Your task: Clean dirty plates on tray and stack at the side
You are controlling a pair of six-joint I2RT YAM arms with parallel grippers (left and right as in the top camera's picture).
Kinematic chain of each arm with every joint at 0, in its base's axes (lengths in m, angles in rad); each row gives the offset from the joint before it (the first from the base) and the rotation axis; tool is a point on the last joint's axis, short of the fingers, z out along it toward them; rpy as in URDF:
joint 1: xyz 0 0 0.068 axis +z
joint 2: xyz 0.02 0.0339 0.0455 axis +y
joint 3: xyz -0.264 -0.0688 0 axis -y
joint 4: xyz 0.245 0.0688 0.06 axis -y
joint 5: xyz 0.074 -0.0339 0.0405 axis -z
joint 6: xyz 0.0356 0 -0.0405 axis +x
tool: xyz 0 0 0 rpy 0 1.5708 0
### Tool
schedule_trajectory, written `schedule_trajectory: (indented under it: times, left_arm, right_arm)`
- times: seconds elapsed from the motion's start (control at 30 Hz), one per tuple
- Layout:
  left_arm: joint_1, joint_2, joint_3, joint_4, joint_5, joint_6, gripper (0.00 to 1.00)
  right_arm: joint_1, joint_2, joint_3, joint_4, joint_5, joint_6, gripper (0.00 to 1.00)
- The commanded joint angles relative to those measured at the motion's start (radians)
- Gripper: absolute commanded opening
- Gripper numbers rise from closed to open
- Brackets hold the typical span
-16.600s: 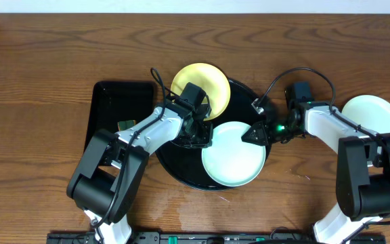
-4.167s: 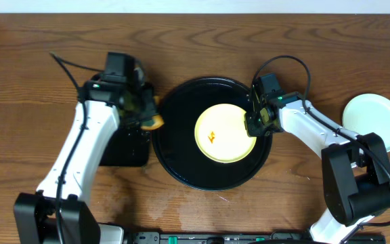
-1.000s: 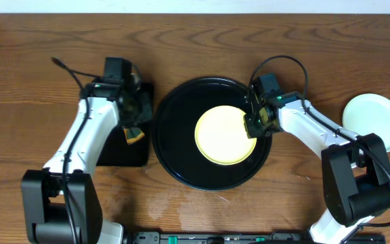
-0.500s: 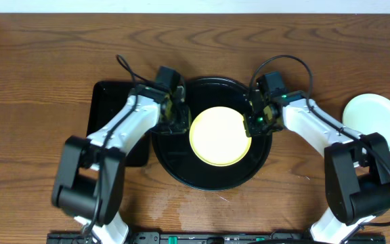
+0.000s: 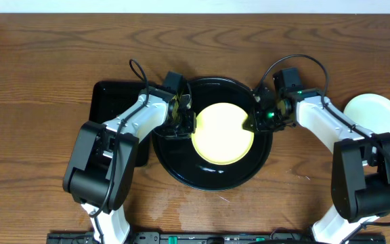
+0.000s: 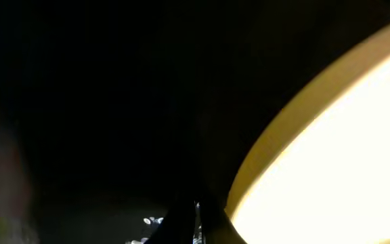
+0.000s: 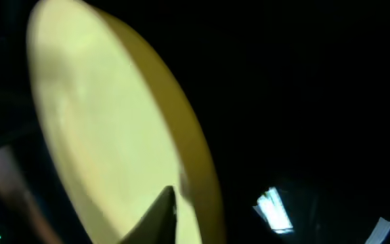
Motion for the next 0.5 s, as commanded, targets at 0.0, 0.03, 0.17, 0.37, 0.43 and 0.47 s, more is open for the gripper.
schedule_trajectory:
  times: [0.0, 0.03, 0.17, 0.37, 0.43, 0.47]
  left_arm:
    - [-0.006, 0.051, 0.0, 0.016, 0.002, 0.003, 0.08]
    - [-0.006, 0.051, 0.0, 0.016, 0.002, 0.003, 0.07]
    - [-0.006, 0.051, 0.0, 0.016, 0.002, 0.003, 0.08]
    - [0.012, 0.024, 0.023, -0.021, 0.026, 0.003, 0.08]
    - [0.032, -0.01, 0.048, -0.064, 0.029, 0.003, 0.08]
    - [0.044, -0.035, 0.061, -0.089, 0.029, 0.004, 0.08]
  right_arm:
    - [0.005, 0.006, -0.006, 0.003, -0.122, -0.014, 0.26]
    - [0.007, 0.006, -0.006, 0.003, -0.127, -0.015, 0.27]
    - [0.016, 0.006, -0.006, 0.003, -0.134, -0.014, 0.18]
    - [0.012, 0.006, -0.006, 0.003, -0.042, -0.01, 0.01]
    - [0.012, 0.0, -0.005, 0.003, 0.012, -0.01, 0.01]
    - [0.012, -0.005, -0.004, 0.003, 0.029, -0.01, 0.01]
